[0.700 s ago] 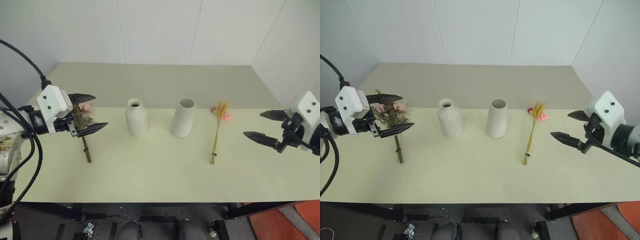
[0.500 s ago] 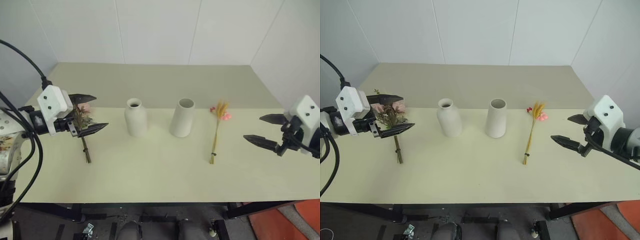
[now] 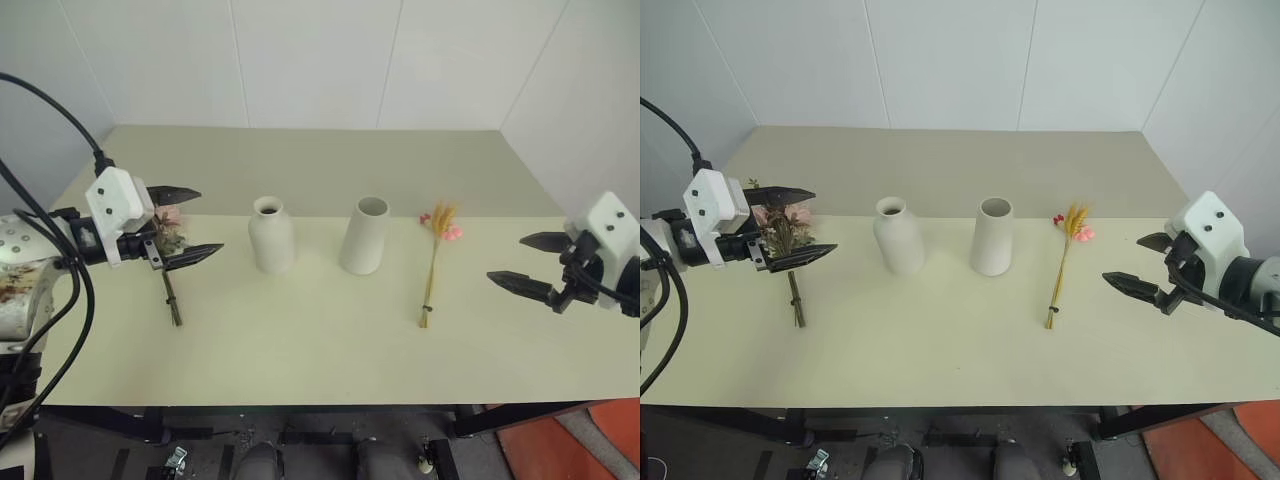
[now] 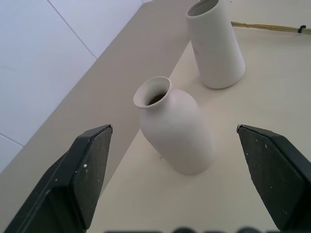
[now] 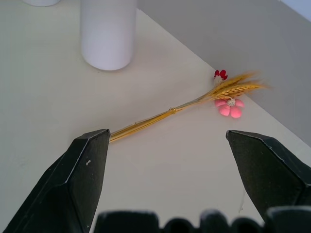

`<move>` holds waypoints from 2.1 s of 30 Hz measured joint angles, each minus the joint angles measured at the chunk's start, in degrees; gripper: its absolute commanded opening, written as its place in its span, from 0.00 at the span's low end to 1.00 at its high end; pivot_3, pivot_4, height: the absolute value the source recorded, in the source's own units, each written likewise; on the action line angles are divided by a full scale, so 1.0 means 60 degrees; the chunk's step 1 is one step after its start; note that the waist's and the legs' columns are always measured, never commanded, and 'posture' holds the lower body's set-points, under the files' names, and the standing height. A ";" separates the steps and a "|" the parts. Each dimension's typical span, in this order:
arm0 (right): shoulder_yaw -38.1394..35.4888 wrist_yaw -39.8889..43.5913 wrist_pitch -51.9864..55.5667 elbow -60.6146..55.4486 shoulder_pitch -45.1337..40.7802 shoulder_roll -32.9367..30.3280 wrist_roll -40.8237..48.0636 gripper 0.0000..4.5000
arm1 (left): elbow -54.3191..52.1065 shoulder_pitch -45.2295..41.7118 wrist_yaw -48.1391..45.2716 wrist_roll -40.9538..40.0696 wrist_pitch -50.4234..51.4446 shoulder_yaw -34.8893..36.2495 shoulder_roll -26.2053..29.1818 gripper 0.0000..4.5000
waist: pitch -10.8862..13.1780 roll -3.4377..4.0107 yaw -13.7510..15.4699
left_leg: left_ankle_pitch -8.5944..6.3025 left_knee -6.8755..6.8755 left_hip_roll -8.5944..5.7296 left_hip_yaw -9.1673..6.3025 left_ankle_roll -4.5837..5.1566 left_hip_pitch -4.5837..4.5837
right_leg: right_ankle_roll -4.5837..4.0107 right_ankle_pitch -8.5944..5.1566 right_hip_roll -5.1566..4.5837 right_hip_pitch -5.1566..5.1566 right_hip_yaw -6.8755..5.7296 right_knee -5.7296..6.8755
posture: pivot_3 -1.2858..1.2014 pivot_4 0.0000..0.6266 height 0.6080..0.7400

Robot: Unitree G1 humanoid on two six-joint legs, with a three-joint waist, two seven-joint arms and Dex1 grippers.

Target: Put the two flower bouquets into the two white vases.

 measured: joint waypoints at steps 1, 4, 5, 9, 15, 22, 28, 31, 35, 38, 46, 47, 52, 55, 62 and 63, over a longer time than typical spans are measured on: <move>0.0033 -0.0061 0.0056 -0.0001 -0.0009 0.0000 0.0000 1.00 | 0.0000 0.0000 0.0000 -0.0005 0.0000 0.0000 -0.0007 0.99 | 0.0000 0.0000 0.0000 | 0.0000 -0.0001 0.0000 0.0000 0.0000 -0.0001 | 0.0000 0.0000 0.0000 -0.0001 0.0000 -0.0001 | 0.52 0.24 1.00; 0.0187 -0.0127 0.0190 0.0001 -0.0032 0.0000 -0.0002 1.00 | 0.0000 0.0000 -0.0016 -0.0005 0.0000 0.0000 -0.0009 0.99 | 0.0000 0.0000 -0.0001 | 0.0000 -0.0001 0.0000 0.0000 0.0000 -0.0002 | 0.0000 0.0000 0.0000 -0.0002 0.0000 -0.0001 | 0.52 0.24 1.00; 0.0221 -0.0127 0.0196 0.0001 -0.0032 0.0000 -0.0002 1.00 | 0.0003 0.0000 -0.0020 -0.0004 0.0000 0.0001 -0.0009 0.99 | 0.0000 0.0000 0.0000 | 0.0000 0.0000 0.0000 0.0000 0.0000 -0.0001 | 0.0000 0.0000 0.0000 -0.0001 0.0000 0.0000 | 0.52 0.24 1.00; 0.0233 -0.0127 0.0197 0.0007 -0.0033 0.0000 -0.0005 1.00 | 0.0005 0.0000 -0.0055 -0.0005 0.0000 0.0001 -0.0009 0.99 | 0.0000 0.0000 0.0001 | 0.0000 0.0000 0.0000 0.0000 0.0000 0.0001 | 0.0000 0.0000 0.0000 0.0000 0.0000 0.0001 | 0.52 0.24 1.00; 0.1372 -0.1220 0.1772 0.0684 -0.2496 0.0855 0.0023 1.00 | -0.0368 -0.0301 -0.0182 -0.0129 0.0052 -0.0359 -0.0351 0.99 | -0.0002 -0.0003 -0.0107 | 0.0001 0.0007 0.0002 -0.0002 0.0000 0.0004 | -0.0007 0.0011 0.0005 0.0004 0.0001 0.0002 | 0.52 0.24 1.00; 0.3336 -0.3238 0.3721 0.3061 -0.5064 0.3247 -0.0728 1.00 | -0.0947 -0.1116 -0.0163 0.0351 0.0065 -0.1959 -0.1097 0.99 | -0.0003 -0.0004 -0.0129 | 0.0001 0.0004 -0.0008 -0.0006 0.0001 -0.0026 | -0.0005 0.0011 0.0000 -0.0021 0.0002 0.0000 | 0.52 0.24 1.00; 0.3551 -0.4108 0.3676 0.5062 -0.5886 0.4222 -0.1489 1.00 | -0.0881 -0.1521 -0.0144 0.0787 0.0037 -0.2655 -0.1660 0.99 | -0.0003 -0.0003 -0.0050 | 0.0000 0.0000 -0.0009 -0.0007 0.0002 -0.0036 | -0.0005 0.0011 -0.0002 -0.0027 0.0001 -0.0010 | 0.52 0.24 1.00; 0.3869 -0.4125 0.3612 0.5668 -0.5920 0.4581 -0.1706 1.00 | -0.0811 -0.1524 -0.0177 0.0811 0.0032 -0.2730 -0.1771 0.99 | -0.0003 -0.0003 -0.0054 | 0.0001 0.0003 -0.0009 -0.0006 0.0002 -0.0034 | -0.0004 0.0010 -0.0001 -0.0028 0.0002 -0.0008 | 0.52 0.24 1.00; 0.4117 -0.4109 0.3391 0.6402 -0.6176 0.4889 -0.2046 0.96 | -0.0749 -0.1522 -0.0254 0.0916 0.0013 -0.2731 -0.1776 1.00 | -0.0003 -0.0002 -0.0099 | 0.0001 0.0001 -0.0009 -0.0006 0.0002 -0.0028 | -0.0005 0.0010 0.0000 -0.0026 0.0002 -0.0005 | 0.52 0.24 1.00; 0.4287 -0.4032 0.3201 0.6822 -0.6377 0.5073 -0.2262 0.80 | -0.0737 -0.1507 -0.0317 0.0959 -0.0008 -0.2733 -0.1774 1.00 | -0.0003 -0.0002 -0.0154 | 0.0001 0.0000 -0.0008 -0.0006 0.0002 -0.0030 | -0.0005 0.0010 0.0000 -0.0026 0.0002 -0.0007 | 0.52 0.24 1.00; 0.4602 -0.3869 0.2838 0.8232 -0.7085 0.5360 -0.2803 0.15 | -0.0749 -0.1263 -0.0336 0.1114 -0.0020 -0.2722 -0.1754 1.00 | -0.0003 -0.0001 -0.0256 | 0.0001 0.0000 -0.0008 -0.0008 0.0002 -0.0024 | -0.0004 0.0010 -0.0001 -0.0023 0.0002 -0.0003 | 0.52 0.24 1.00; 0.4600 -0.3868 0.2760 0.8443 -0.7185 0.5392 -0.2846 0.07 | -0.0754 -0.1229 -0.0329 0.1119 -0.0020 -0.2716 -0.1753 1.00 | -0.0003 -0.0001 -0.0261 | 0.0001 0.0000 -0.0008 -0.0008 0.0002 -0.0023 | -0.0004 0.0010 -0.0001 -0.0022 0.0002 -0.0003 | 0.52 0.24 1.00; 0.4476 -0.4141 0.2172 0.9580 -0.7730 0.5631 -0.3134 0.00 | -0.0762 -0.1108 -0.0312 0.1124 -0.0018 -0.2712 -0.1751 1.00 | -0.0004 0.0000 -0.0296 | 0.0001 0.0000 -0.0008 -0.0008 0.0002 -0.0018 | -0.0005 0.0011 -0.0001 -0.0019 0.0003 0.0000 | 0.52 0.24 1.00; 0.4293 -0.4535 0.1698 0.9781 -0.7754 0.5735 -0.3264 0.00 | -0.0763 -0.1100 -0.0312 0.1126 -0.0018 -0.2712 -0.1740 1.00 | -0.0003 0.0000 -0.0291 | 0.0001 -0.0003 -0.0009 -0.0008 0.0002 -0.0023 | -0.0004 0.0011 -0.0002 -0.0024 0.0002 0.0001 | 0.52 0.24 1.00; 0.2681 -0.6976 -0.3703 0.8494 -0.7598 0.6682 -0.3546 0.00 | -0.0740 -0.1099 -0.0311 0.1127 -0.0037 -0.2685 -0.1706 1.00 | 0.0002 0.0007 -0.0317 | 0.0001 -0.0020 -0.0006 -0.0008 0.0001 -0.0037 | -0.0004 0.0011 -0.0002 -0.0049 0.0006 0.0006 | 0.52 0.24 1.00; 0.2508 -0.7181 -0.4307 0.8322 -0.7717 0.6783 -0.3533 0.00 | -0.0731 -0.1098 -0.0311 0.1127 -0.0064 -0.2645 -0.1689 1.00 | 0.0002 0.0007 -0.0318 | 0.0001 -0.0020 -0.0005 -0.0009 0.0001 -0.0037 | -0.0004 0.0011 -0.0001 -0.0049 0.0005 0.0007 | 0.52 0.24 1.00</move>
